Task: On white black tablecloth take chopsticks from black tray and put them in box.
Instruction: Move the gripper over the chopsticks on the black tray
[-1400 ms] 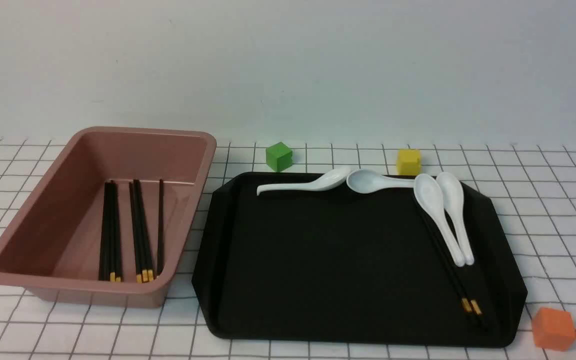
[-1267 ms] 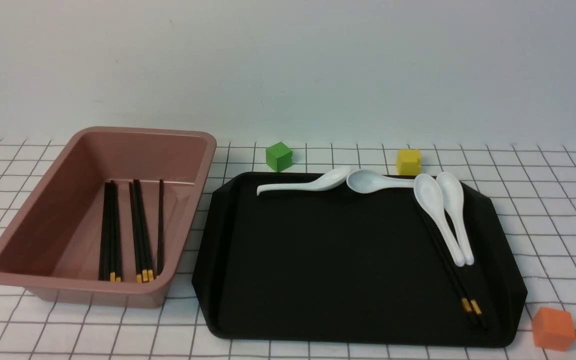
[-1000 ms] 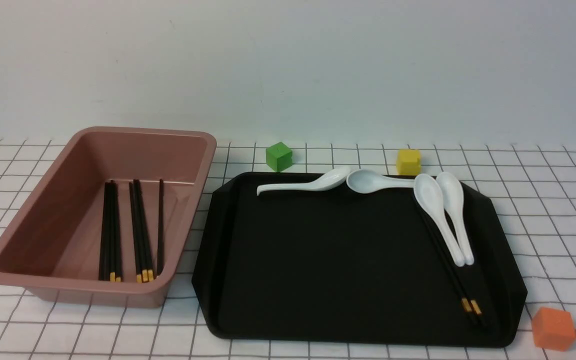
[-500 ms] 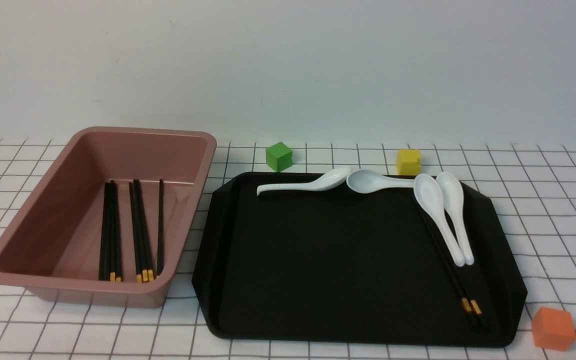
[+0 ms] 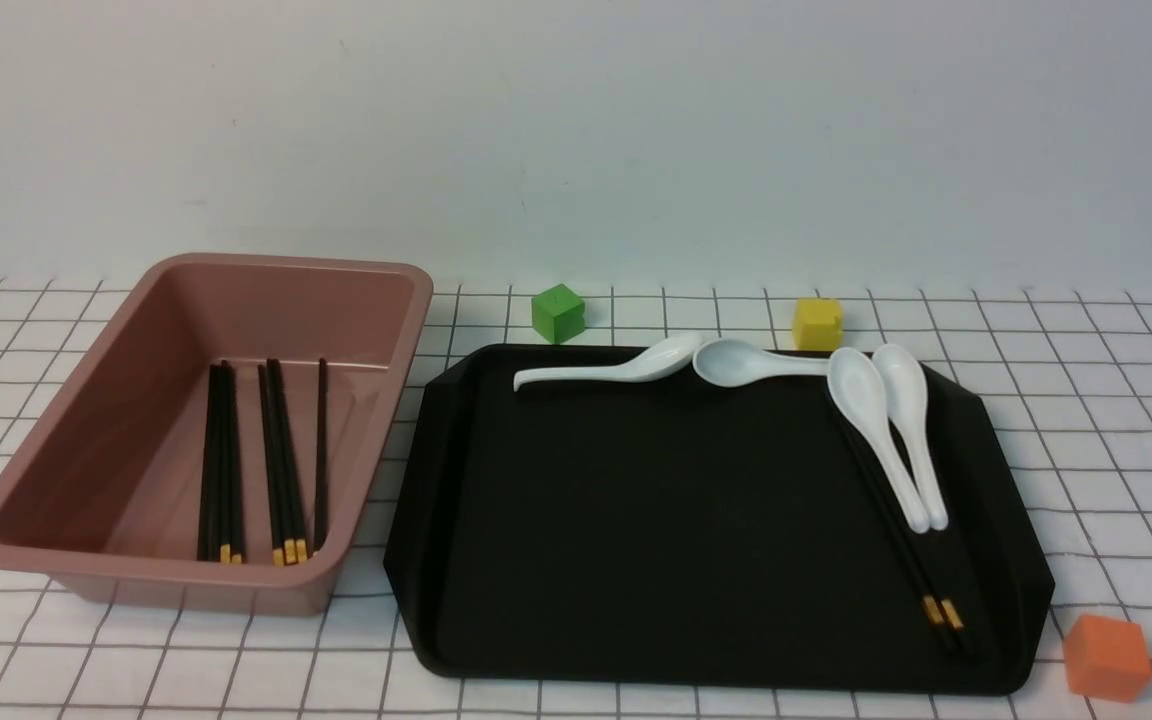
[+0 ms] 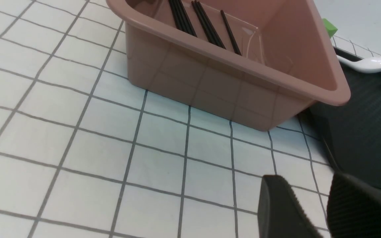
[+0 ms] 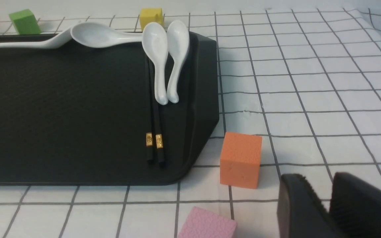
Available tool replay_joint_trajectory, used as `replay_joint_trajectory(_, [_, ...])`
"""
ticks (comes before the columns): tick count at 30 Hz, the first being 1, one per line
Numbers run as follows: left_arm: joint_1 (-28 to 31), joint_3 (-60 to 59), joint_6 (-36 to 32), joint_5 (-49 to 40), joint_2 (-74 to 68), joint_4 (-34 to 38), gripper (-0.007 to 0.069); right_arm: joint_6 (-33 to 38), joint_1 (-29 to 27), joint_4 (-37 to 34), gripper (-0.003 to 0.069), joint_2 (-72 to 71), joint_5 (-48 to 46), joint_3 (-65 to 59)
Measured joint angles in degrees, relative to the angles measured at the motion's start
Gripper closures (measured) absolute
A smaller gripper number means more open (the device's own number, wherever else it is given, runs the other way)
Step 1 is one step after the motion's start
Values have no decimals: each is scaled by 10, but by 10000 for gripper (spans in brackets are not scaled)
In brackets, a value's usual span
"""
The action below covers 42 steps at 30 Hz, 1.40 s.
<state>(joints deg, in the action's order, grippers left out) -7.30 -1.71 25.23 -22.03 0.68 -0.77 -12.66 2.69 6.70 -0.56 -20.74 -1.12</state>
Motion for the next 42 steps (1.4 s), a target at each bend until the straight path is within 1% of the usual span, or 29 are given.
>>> replay_joint_trajectory(7, [0, 0, 0, 0, 0, 0, 386, 2, 0, -1, 472, 0, 0, 0])
replay_joint_trajectory(8, [0, 0, 0, 0, 0, 0, 386, -5, 0, -15, 470, 0, 2, 0])
replay_joint_trajectory(10, [0, 0, 0, 0, 0, 0, 386, -40, 0, -70, 467, 0, 11, -1])
replay_joint_trajectory(11, [0, 0, 0, 0, 0, 0, 386, -69, 0, -114, 466, 0, 20, -2])
replay_joint_trajectory(12, [0, 0, 0, 0, 0, 0, 386, -75, 0, -123, 466, 0, 21, -2])
replay_joint_trajectory(13, [0, 0, 0, 0, 0, 0, 386, -122, 0, -198, 464, 0, 34, -2])
replay_joint_trajectory(14, [0, 0, 0, 0, 0, 0, 386, -140, 0, -231, 462, 0, 41, -2])
replay_joint_trajectory(15, [0, 0, 0, 0, 0, 0, 386, -148, 0, -247, 461, 0, 46, -2])
replay_joint_trajectory(16, [0, 0, 0, 0, 0, 0, 386, -162, 0, -278, 459, 0, 56, -2])
replay_joint_trajectory(19, [0, 0, 0, 0, 0, 0, 386, -169, 0, -316, 457, 0, 66, -2])
replay_joint_trajectory(24, [0, 0, 0, 0, 0, 0, 386, -112, 0, -311, 463, 0, 117, 5])
replay_joint_trajectory(27, [0, 0, 0, 0, 0, 0, 386, -67, 0, -285, 522, 36, 107, 67])
replay_joint_trajectory(28, [0, 0, 0, 0, 0, 0, 386, -49, 0, -266, 557, 65, 89, 101])
replay_joint_trajectory(29, [0, 0, 0, 0, 0, 0, 386, -27, 0, -231, 610, 118, 47, 154])
replay_joint_trajectory(31, [0, 0, 0, 0, 0, 0, 386, -15, 0, -182, 657, 193, -24, 218])
replay_joint_trajectory(34, [0, 0, 0, 0, 0, 0, 386, -14, 0, -117, 662, 313, -143, 297])
replay_joint_trajectory(35, [0, 0, 0, 0, 0, 0, 386, -15, 0, -87, 661, 392, -213, 340])
replay_joint_trajectory(36, [0, 0, 0, 0, 0, 0, 386, -14, 0, -72, 659, 457, -257, 370])
replay_joint_trajectory(38, [0, 0, 0, 0, 0, 0, 386, 4, 0, -79, 650, 557, -292, 409])
replay_joint_trajectory(40, [0, 0, 0, 0, 0, 0, 386, 32, 6, -101, 632, 627, -298, 432])
replay_joint_trajectory(42, [0, 0, 0, 0, 0, 0, 386, 63, 26, -132, 592, 702, -294, 457])
